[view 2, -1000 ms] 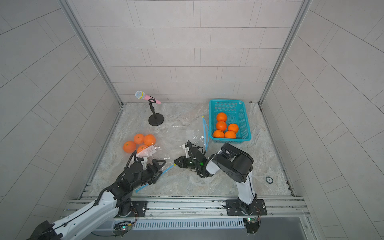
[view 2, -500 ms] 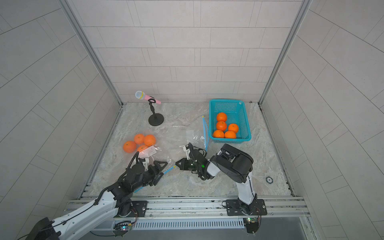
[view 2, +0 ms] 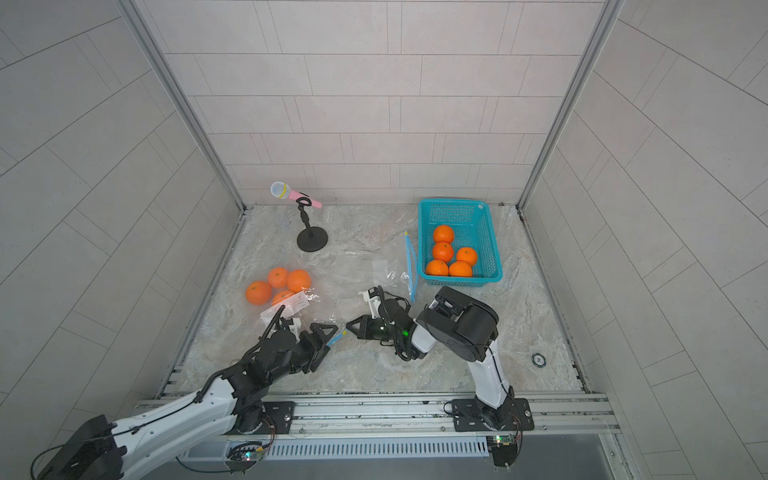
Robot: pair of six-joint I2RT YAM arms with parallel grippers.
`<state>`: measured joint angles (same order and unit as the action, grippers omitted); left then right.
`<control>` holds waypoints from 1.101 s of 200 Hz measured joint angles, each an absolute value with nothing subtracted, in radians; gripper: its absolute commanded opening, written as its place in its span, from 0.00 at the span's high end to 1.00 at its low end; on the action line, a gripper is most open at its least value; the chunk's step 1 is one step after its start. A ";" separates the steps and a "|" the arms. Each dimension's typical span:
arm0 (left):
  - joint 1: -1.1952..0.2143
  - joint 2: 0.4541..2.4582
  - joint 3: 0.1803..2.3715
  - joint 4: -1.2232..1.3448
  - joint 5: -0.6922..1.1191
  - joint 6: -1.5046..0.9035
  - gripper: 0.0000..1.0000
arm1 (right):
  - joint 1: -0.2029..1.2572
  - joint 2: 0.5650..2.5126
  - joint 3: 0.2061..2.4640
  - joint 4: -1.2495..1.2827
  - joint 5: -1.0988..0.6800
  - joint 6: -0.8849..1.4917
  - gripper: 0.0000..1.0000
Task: Open the zip-top bag and take out the orange
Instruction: Pick up the zipper food storage bag at the center of the board.
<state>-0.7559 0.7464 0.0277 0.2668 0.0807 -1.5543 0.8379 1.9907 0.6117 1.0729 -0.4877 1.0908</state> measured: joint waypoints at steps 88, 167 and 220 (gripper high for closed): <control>-0.880 1.073 0.024 0.625 -0.054 -1.676 0.21 | 0.839 1.962 0.611 1.033 -0.503 1.089 1.00; -0.945 1.150 0.023 0.785 -0.223 -1.732 0.37 | 0.840 1.855 0.665 0.922 -0.511 1.065 1.00; -0.950 1.181 0.023 0.830 -0.303 -1.728 0.58 | 0.841 1.849 0.642 0.927 -0.511 1.066 1.00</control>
